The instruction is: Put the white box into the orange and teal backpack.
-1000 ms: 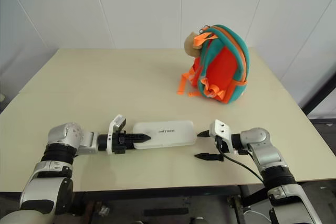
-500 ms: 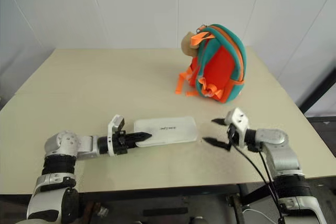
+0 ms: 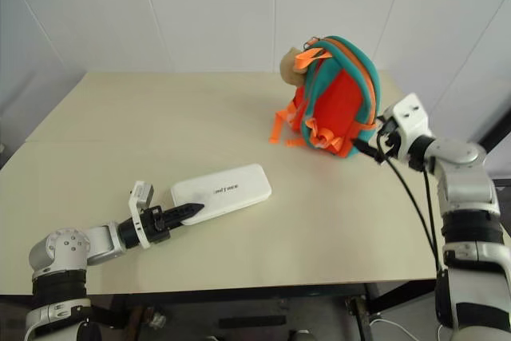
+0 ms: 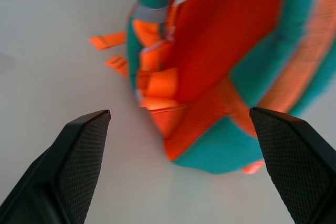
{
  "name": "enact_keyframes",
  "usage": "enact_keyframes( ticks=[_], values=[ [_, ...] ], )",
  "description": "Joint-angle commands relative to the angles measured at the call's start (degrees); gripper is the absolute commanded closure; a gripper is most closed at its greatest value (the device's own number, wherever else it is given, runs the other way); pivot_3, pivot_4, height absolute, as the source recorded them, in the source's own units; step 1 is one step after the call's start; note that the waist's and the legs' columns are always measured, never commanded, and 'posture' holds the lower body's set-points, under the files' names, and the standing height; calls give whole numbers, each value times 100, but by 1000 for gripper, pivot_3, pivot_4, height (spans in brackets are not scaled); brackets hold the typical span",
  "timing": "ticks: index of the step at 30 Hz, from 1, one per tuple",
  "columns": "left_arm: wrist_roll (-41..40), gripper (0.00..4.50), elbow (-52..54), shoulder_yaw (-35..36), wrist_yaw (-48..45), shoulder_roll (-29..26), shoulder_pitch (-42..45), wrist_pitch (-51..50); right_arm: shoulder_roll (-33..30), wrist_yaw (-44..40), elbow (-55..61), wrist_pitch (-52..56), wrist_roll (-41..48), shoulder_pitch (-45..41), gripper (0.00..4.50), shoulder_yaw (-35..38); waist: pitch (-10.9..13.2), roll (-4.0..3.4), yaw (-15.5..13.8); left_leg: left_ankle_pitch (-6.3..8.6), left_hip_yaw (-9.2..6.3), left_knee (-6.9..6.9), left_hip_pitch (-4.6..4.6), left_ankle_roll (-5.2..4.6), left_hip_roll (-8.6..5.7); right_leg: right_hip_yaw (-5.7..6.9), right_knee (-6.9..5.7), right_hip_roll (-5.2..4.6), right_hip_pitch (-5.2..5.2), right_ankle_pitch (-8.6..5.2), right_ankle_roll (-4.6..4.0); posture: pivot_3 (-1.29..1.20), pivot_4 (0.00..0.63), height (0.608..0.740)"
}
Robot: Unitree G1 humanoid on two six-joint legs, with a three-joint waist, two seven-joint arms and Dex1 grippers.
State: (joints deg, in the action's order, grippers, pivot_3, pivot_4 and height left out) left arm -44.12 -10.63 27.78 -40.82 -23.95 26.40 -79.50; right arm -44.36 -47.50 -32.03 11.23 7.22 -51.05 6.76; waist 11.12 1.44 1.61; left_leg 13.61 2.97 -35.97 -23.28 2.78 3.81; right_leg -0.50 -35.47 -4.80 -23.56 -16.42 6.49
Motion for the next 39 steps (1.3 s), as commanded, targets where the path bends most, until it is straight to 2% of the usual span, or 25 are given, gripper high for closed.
enact_keyframes(
  ticks=[1,5,10,13,18,21,25,28,32,33,37,39],
  values=[
    [-93,3057,277,41,227,39,-212,84,-189,218,-394,-215,-177,-439,0,52,0,0,4,1,0,0,0,1,1,0,1,1,0,0,0,0,150,740],
    [-220,3057,310,149,376,115,-329,217,-131,374,-1107,-317,-208,-1041,0,98,0,0,13,1,1,-1,1,1,1,0,0,1,0,0,0,0,150,740],
    [-365,3057,356,120,504,203,-381,393,286,420,-2513,-596,-196,-1813,0,77,0,0,49,0,2,-5,5,2,1,-1,-3,2,3,1,2,0,150,740],
    [-461,3057,424,191,597,255,-415,507,518,739,-3426,-802,-424,-2272,0,-21,0,0,52,0,4,-5,5,2,1,-3,-5,1,3,2,3,0,150,740],
    [-624,3057,547,296,753,254,-557,607,705,921,-4084,-1054,-735,-2562,0,-153,0,0,51,0,4,3,2,4,1,-4,-3,2,-2,1,2,0,150,740],
    [-748,3057,691,367,867,286,-705,644,794,1096,-4271,-1288,-949,-2605,630,-238,0,0,71,4,6,3,1,9,2,-4,3,2,-2,1,1,0,150,740],
    [-924,3057,891,416,1023,328,-863,648,836,1097,-4336,-1391,-971,-2638,1943,-135,0,0,132,5,10,2,2,10,3,-4,3,2,-2,1,2,0,150,740],
    [-1025,3057,944,423,1121,328,-922,667,807,739,-4283,-1462,-938,-2575,3017,-122,0,0,154,5,10,2,2,10,3,-4,1,1,-2,1,2,0,150,740],
    [-1056,3057,850,299,1179,311,-870,732,604,-269,-4078,-1513,-793,-2353,4344,-91,0,0,159,5,9,2,3,10,3,-4,0,3,-1,1,2,0,150,740],
    [-1052,3057,797,249,1173,305,-829,747,517,-515,-3978,-1522,-748,-2268,4485,-75,0,0,157,5,9,2,4,10,3,-4,0,3,-1,1,2,0,150,740],
    [-1046,3057,648,98,1145,272,-712,770,168,-1369,-3411,-1414,-509,-1873,4485,-3,0,0,117,4,8,2,2,13,3,-4,4,5,1,0,4,0,150,740],
    [-1017,3057,504,-6,1075,194,-639,729,-156,-1756,-2681,-1105,-292,-1410,4485,97,0,0,73,4,9,2,2,14,3,-3,7,5,3,0,5,0,150,740]
  ],
)
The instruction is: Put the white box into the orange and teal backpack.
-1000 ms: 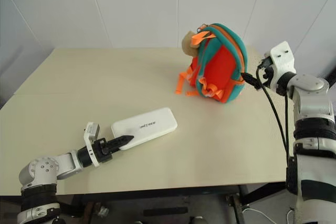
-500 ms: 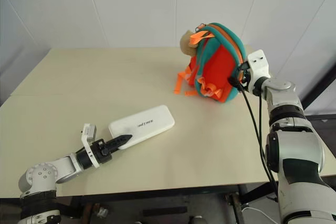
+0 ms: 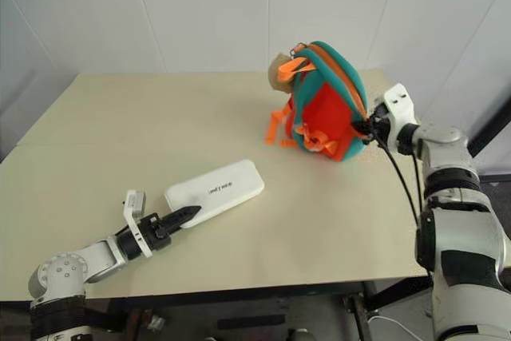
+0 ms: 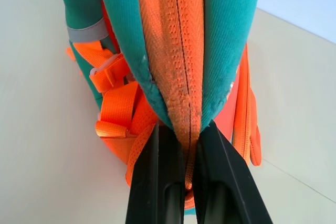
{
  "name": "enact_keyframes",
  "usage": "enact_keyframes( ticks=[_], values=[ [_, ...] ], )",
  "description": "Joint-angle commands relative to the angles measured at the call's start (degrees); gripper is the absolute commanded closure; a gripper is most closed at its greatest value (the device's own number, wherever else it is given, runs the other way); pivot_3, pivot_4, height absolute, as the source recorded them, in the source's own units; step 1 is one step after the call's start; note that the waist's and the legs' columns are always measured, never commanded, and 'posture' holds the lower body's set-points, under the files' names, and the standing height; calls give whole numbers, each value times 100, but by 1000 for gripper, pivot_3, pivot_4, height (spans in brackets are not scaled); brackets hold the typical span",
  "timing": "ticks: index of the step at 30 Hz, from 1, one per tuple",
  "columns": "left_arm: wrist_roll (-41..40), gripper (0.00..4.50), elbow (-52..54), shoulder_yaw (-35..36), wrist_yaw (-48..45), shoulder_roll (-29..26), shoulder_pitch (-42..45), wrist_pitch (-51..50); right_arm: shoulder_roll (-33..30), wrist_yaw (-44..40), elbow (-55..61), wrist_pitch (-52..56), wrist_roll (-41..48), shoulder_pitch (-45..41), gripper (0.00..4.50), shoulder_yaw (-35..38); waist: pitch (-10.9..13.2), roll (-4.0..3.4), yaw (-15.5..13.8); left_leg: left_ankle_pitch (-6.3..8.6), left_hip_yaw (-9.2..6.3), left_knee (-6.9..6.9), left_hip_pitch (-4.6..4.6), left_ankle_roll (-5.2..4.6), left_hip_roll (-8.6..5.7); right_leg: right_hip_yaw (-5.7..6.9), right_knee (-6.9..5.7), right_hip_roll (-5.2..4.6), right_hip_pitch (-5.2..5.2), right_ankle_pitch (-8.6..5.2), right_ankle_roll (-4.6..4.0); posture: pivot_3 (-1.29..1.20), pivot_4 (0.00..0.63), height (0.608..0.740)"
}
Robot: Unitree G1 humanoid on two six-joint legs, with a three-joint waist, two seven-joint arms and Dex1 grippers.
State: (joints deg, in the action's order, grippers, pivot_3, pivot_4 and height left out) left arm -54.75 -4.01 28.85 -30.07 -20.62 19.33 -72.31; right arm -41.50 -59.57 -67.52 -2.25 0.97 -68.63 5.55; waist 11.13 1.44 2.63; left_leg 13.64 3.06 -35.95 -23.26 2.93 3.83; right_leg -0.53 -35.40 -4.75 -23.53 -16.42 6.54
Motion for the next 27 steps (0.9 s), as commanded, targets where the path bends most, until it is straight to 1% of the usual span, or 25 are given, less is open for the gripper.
enact_keyframes(
  ticks=[1,6,9,12,14,16,17,18,22,23,27],
  values=[
    [75,3057,-236,-177,-38,-181,102,7,-597,-656,1269,449,445,599,4485,280,0,0,-69,1,-1,0,0,2,0,1,1,1,1,-1,2,0,150,740],
    [190,3057,-622,-459,-207,-330,329,91,-1246,-866,3406,1650,1056,2094,4485,742,0,-1,-128,3,0,-1,-1,21,0,0,7,1,0,-9,7,0,150,740],
    [243,3057,-792,-594,-318,-415,443,122,-1500,-740,4274,2208,1348,2802,4485,1068,-1,-1,-141,6,1,-6,0,19,0,0,8,0,2,-10,7,0,150,740],
    [308,3057,-958,-715,-430,-507,550,170,-1584,-487,4887,2608,1623,3433,4485,1504,0,-1,-151,13,1,-14,2,7,0,0,3,0,5,-9,7,0,150,740],
    [321,3057,-1025,-755,-467,-539,592,204,-1449,-253,5130,2750,1714,3616,4485,1558,0,-1,-138,16,0,-16,3,-1,0,0,0,0,5,-9,7,0,150,740],
    [335,3057,-1068,-800,-493,-547,631,225,-1152,-166,5343,3069,2143,3670,3886,1703,0,-1,-119,17,1,-18,4,-6,0,-1,-2,0,5,-8,5,0,150,740],
    [347,3057,-1090,-826,-509,-557,653,225,-1063,-98,5413,3093,2181,3713,3716,1673,0,0,-108,16,-1,-17,6,-8,0,-1,-2,0,6,-6,3,0,150,740],
    [358,3057,-1112,-844,-516,-569,675,213,-1024,-43,5476,3008,2125,3776,3383,1607,-1,-1,-104,16,-1,-19,7,-8,1,-1,-4,0,7,-5,2,0,150,740],
    [412,3057,-1195,-872,-560,-597,758,220,-1079,134,5721,2772,1963,3981,2018,1523,-1,0,-107,12,0,-20,7,-13,0,-1,-6,0,7,-1,4,0,150,740],
    [436,3057,-1223,-881,-582,-610,780,234,-1137,157,5789,2786,1983,4026,1737,1580,-1,-1,-107,12,-1,-20,7,-13,0,-1,-6,0,7,-1,4,0,150,740],
    [473,3057,-1306,-911,-664,-624,840,288,-1300,265,6033,2911,2137,4251,354,1908,-1,0,-111,12,-1,-19,7,-14,0,-1,-6,0,6,-1,4,0,150,740]
  ],
)
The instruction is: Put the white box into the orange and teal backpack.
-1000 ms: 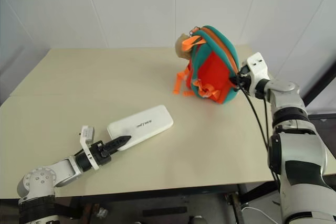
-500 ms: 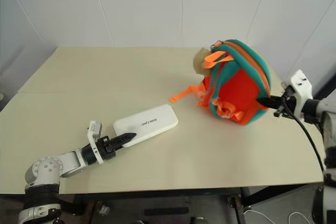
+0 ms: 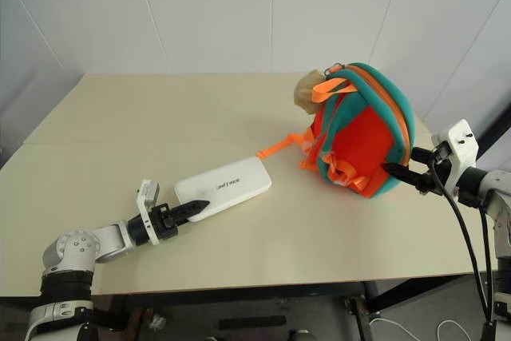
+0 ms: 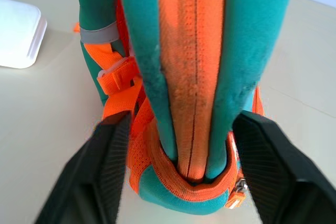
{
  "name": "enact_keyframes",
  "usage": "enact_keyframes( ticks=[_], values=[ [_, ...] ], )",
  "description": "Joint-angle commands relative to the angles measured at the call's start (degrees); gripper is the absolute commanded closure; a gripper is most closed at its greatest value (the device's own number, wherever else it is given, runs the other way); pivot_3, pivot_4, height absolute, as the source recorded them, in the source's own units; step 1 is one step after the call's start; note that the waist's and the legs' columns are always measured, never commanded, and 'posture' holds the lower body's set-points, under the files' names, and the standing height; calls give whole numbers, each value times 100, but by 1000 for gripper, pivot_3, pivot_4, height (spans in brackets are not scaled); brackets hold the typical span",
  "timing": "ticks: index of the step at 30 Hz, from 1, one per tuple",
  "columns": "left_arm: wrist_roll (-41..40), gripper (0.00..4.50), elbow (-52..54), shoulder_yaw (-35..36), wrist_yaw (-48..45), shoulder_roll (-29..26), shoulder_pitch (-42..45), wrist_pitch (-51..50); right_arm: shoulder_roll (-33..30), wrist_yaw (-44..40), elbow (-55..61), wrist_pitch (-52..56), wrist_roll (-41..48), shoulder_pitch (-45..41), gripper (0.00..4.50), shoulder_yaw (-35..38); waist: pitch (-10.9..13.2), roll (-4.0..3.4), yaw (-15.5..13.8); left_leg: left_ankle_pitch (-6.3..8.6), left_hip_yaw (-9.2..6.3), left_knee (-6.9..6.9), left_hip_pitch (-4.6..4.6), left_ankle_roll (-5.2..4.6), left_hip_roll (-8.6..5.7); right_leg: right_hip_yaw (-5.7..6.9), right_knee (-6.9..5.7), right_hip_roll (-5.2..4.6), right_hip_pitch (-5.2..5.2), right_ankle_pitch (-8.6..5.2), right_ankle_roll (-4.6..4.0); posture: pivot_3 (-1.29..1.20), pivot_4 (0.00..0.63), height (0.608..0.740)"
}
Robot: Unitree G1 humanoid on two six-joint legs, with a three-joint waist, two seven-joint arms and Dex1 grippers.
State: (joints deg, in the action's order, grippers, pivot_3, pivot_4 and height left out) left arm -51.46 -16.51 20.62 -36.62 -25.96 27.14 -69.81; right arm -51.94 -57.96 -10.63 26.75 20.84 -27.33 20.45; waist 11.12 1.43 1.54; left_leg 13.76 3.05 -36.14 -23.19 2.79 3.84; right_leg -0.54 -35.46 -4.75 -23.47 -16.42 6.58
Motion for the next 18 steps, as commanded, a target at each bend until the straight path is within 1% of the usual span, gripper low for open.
enact_keyframes(
  ticks=[1,6,9,12,15,16,18],
  values=[
    [157,3057,-84,-99,-24,-78,77,64,-300,132,392,47,175,225,27,514,0,0,-6,0,0,2,0,0,0,0,0,0,0,0,0,0,150,740],
    [207,3057,-145,-197,-97,-62,103,95,-422,110,710,178,391,736,27,894,0,0,-28,3,-1,4,-3,-2,0,0,6,1,0,-1,-1,0,150,740],
    [233,3057,-151,-201,-134,-94,86,108,-470,-204,1455,789,947,1294,27,1145,0,0,-33,4,-2,3,-3,-3,0,0,5,1,1,-1,-1,0,150,740],
    [236,3057,-121,-175,-156,-134,47,103,-524,-263,2014,1291,1347,1674,27,1312,0,0,-27,3,-5,4,-2,-3,0,1,5,1,2,-1,-2,0,150,740],
    [217,3057,-67,-124,-142,-167,-15,94,-529,-235,2356,1588,1597,1885,27,1298,-1,2,-10,5,-4,-3,-2,-5,0,0,6,0,5,0,-1,0,150,740],
    [198,3057,-19,-77,-119,-185,-75,87,-460,-223,2539,1713,1738,1920,27,1184,-3,5,-5,4,-4,-3,-1,-6,0,0,6,0,5,0,-2,0,150,740],
    [167,3057,72,-10,-74,-197,-161,71,-219,-40,2706,1706,1815,1718,27,819,-7,11,36,4,-4,1,1,-6,1,0,5,0,4,-1,-4,0,150,740]
  ],
)
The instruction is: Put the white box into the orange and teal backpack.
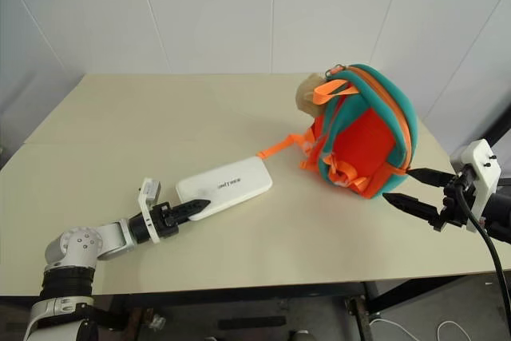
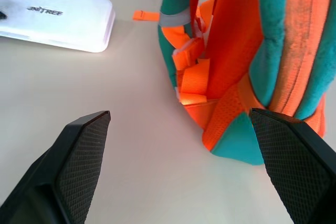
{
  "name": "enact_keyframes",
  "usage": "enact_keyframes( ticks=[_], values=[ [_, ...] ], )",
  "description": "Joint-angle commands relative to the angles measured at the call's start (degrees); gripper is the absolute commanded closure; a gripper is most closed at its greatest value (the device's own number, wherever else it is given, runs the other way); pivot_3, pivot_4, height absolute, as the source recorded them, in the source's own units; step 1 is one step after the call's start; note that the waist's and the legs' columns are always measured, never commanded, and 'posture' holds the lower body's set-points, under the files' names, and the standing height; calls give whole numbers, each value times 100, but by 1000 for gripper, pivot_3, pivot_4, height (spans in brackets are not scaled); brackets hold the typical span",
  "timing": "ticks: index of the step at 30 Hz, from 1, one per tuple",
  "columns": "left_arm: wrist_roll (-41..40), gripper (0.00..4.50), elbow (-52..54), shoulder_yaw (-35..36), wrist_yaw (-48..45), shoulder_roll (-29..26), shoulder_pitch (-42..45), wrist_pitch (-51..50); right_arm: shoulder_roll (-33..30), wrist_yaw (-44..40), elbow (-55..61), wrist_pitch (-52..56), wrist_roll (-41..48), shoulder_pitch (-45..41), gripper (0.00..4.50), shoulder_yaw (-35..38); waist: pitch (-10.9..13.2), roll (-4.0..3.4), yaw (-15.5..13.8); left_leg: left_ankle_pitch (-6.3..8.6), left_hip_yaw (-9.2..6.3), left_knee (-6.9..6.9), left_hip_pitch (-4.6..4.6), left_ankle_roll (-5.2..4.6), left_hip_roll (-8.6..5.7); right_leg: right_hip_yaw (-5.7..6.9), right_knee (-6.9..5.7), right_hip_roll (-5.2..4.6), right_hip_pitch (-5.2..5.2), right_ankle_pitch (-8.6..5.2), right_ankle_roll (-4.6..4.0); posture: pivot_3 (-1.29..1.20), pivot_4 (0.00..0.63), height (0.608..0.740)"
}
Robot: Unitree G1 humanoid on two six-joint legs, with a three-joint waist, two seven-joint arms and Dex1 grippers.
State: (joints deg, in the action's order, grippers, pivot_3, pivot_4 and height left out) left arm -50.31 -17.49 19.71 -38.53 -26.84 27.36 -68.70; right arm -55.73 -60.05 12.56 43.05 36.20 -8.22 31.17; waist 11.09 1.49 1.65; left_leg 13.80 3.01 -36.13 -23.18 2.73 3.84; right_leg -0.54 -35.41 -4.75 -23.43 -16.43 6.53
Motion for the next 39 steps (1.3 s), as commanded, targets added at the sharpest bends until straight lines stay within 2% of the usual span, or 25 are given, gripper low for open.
enact_keyframes(
  ticks=[1,9,14,16,21,24,29,33,35,36,39],
  values=[
    [38,3057,213,108,143,-98,-201,-52,351,327,350,-108,197,-426,27,-465,-8,13,33,0,1,4,5,1,2,0,0,1,0,-2,-4,0,150,740],
    [-57,3057,415,347,322,-98,-259,-109,990,643,-41,-445,-119,-1539,27,-1651,-11,19,-9,2,-3,4,1,1,3,1,0,2,-6,-1,-14,0,150,740],
    [-131,3057,597,487,435,-104,-390,-128,1578,1564,-1705,-1839,-1557,-2652,27,-2405,-13,23,15,9,2,2,-1,-2,3,0,2,1,-8,-2,-14,0,150,740],
    [-175,3057,687,573,490,-114,-454,-136,1781,1944,-2111,-2095,-1948,-3121,27,-2584,-13,22,15,9,3,5,-3,-1,3,0,-1,1,-15,-2,-14,0,150,740],
    [-280,3057,875,753,615,-97,-643,-131,2361,2155,-2717,-2231,-1965,-3775,27,-2596,-13,22,18,8,3,18,-4,7,9,2,-11,5,-25,-6,-20,0,150,740],
    [-392,3057,1035,868,721,-42,-768,-122,2798,2417,-3575,-2518,-2017,-4250,27,-2529,-13,22,32,11,5,14,-4,10,11,2,-10,6,-23,-6,-20,0,150,740],
    [-519,3057,1187,987,873,-29,-882,-98,3136,2814,-4994,-3447,-2325,-4836,27,-2463,-13,22,36,10,6,8,-3,9,11,0,-15,5,-23,-5,-19,0,150,740],
    [-632,3057,1366,1164,934,-86,-985,28,3330,2501,-5688,-4125,-2347,-5040,940,-2482,-13,22,64,10,6,12,-2,9,12,0,-14,6,-22,-5,-19,0,150,740],
    [-694,3057,1426,1296,972,-88,-1001,114,3380,2319,-5841,-4224,-2326,-5102,1584,-2499,-13,22,98,10,6,15,-2,9,12,0,-14,6,-22,-5,-18,0,150,740],
    [-701,3057,1475,1348,947,-127,-1025,184,3413,2141,-5828,-4266,-2274,-5106,2017,-2508,-12,22,110,10,6,15,-3,9,12,0,-15,6,-23,-5,-18,0,150,740],
    [-780,3057,1773,1597,804,-358,-1189,403,3523,1447,-5576,-4329,-2092,-5048,2919,-2579,-12,22,176,10,7,15,-3,10,13,0,-15,6,-23,-4,-17,0,150,740]
  ],
)
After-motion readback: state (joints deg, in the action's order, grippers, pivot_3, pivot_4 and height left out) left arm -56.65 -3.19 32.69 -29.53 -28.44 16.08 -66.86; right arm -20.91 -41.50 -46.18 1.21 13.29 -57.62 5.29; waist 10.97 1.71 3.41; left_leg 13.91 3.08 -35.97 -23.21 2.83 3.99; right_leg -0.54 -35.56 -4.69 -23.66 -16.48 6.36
